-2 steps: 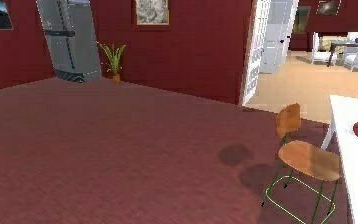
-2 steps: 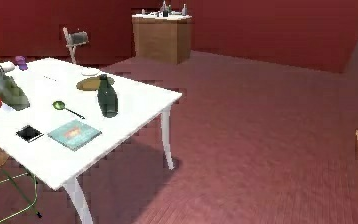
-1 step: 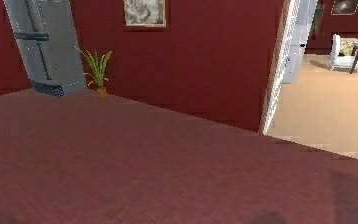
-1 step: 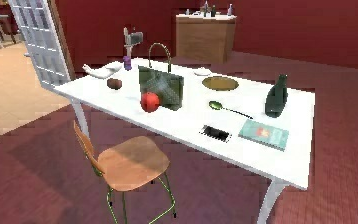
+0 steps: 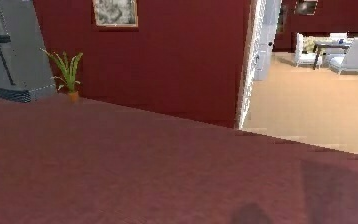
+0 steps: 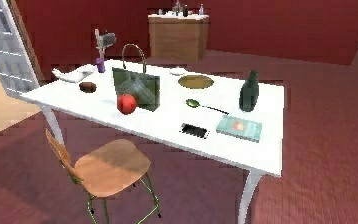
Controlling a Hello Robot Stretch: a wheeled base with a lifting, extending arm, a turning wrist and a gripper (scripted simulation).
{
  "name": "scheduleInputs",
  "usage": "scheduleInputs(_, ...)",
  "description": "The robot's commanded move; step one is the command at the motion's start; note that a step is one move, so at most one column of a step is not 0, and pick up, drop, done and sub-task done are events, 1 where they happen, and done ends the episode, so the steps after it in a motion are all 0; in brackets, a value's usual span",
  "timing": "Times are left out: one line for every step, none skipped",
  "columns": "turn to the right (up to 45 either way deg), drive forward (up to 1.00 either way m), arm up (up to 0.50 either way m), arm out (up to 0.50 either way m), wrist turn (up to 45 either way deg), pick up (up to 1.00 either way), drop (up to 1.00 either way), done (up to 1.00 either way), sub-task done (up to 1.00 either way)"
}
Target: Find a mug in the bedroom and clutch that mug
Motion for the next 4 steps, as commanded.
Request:
scheduleInputs(0.0, 0.35, 0.00, 0.00, 0.0, 0.00, 0.00, 0.00, 0.00)
scheduleInputs(33.0, 0.00, 0.00, 0.00, 0.0, 0.00, 0.00, 0.00, 0.00)
scheduleInputs(0.0, 1.00, 0.00, 0.00, 0.0, 0.00, 0.00, 0.00, 0.00)
scheduleInputs(12.0, 0.00, 0.00, 0.00, 0.0, 0.00, 0.00, 0.00, 0.00)
